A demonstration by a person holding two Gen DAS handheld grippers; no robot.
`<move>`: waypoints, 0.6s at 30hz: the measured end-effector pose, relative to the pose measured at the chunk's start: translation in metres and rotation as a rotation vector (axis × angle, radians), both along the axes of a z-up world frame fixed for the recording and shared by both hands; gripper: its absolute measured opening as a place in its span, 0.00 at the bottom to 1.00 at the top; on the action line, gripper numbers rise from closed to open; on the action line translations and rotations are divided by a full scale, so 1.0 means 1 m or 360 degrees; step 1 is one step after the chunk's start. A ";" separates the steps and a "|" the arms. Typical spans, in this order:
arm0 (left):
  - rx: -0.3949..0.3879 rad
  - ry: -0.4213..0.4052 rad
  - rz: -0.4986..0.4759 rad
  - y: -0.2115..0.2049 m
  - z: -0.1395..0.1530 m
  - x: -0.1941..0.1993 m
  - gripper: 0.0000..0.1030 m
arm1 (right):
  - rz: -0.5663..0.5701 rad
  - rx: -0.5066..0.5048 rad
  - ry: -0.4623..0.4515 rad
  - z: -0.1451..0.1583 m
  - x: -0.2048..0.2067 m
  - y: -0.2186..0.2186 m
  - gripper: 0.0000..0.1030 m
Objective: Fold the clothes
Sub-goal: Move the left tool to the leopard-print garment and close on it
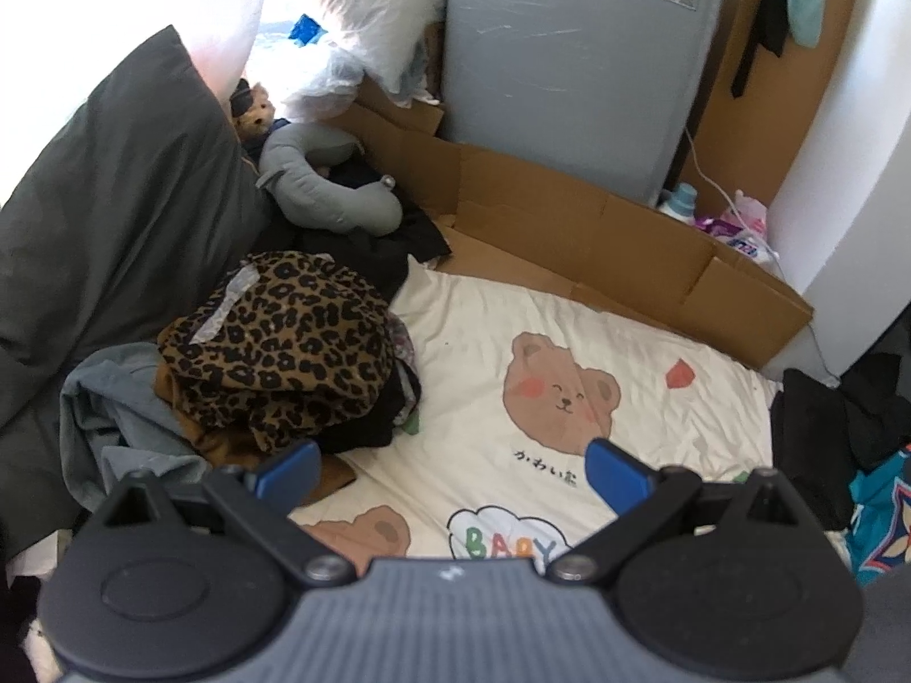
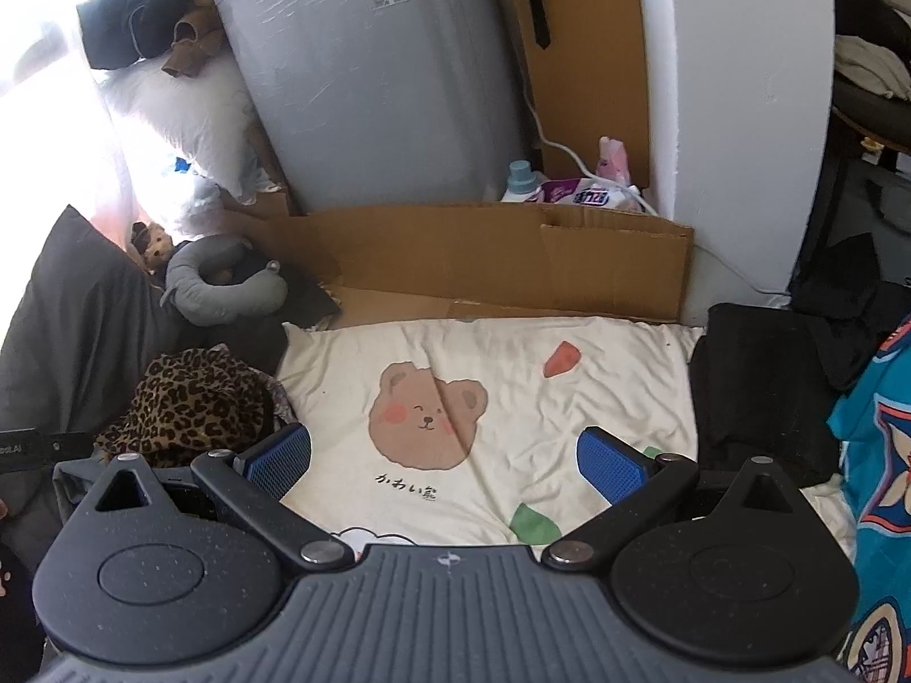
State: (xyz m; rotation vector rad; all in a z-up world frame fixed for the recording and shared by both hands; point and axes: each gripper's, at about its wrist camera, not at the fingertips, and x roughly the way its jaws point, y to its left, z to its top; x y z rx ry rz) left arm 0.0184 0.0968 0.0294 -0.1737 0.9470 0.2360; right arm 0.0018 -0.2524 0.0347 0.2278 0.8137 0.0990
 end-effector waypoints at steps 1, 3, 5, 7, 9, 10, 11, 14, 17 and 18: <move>0.0005 0.0003 0.0010 0.001 -0.001 0.001 0.98 | 0.0006 -0.0001 0.0003 -0.001 0.002 0.001 1.00; 0.0013 0.0006 0.0023 0.004 -0.002 0.003 0.98 | 0.0018 -0.0002 0.0009 -0.002 0.005 0.002 1.00; 0.0011 -0.0003 0.0034 0.008 -0.002 0.005 0.98 | 0.0029 -0.0003 0.0015 -0.004 0.008 0.004 1.00; 0.0006 -0.0017 0.0045 0.012 -0.003 0.007 0.98 | 0.0038 0.0004 0.0029 -0.007 0.014 0.005 1.00; 0.0001 -0.0030 0.0055 0.016 -0.003 0.009 0.98 | 0.0046 0.0018 0.0043 -0.010 0.021 0.007 1.00; -0.0002 -0.0037 0.0061 0.019 -0.004 0.010 0.98 | 0.0050 0.0032 0.0052 -0.012 0.025 0.008 1.00; -0.0004 -0.0044 0.0066 0.021 -0.004 0.011 0.98 | 0.0054 0.0043 0.0060 -0.014 0.029 0.009 1.00; -0.0012 -0.0064 0.0082 0.027 -0.005 0.013 0.97 | 0.0070 0.0032 0.0075 -0.020 0.039 0.014 1.00; -0.0020 -0.0084 0.0098 0.033 -0.006 0.016 0.97 | 0.0086 0.0014 0.0085 -0.026 0.048 0.018 1.00; -0.0022 -0.0091 0.0104 0.036 -0.006 0.017 0.97 | 0.0090 0.0012 0.0087 -0.028 0.051 0.019 1.00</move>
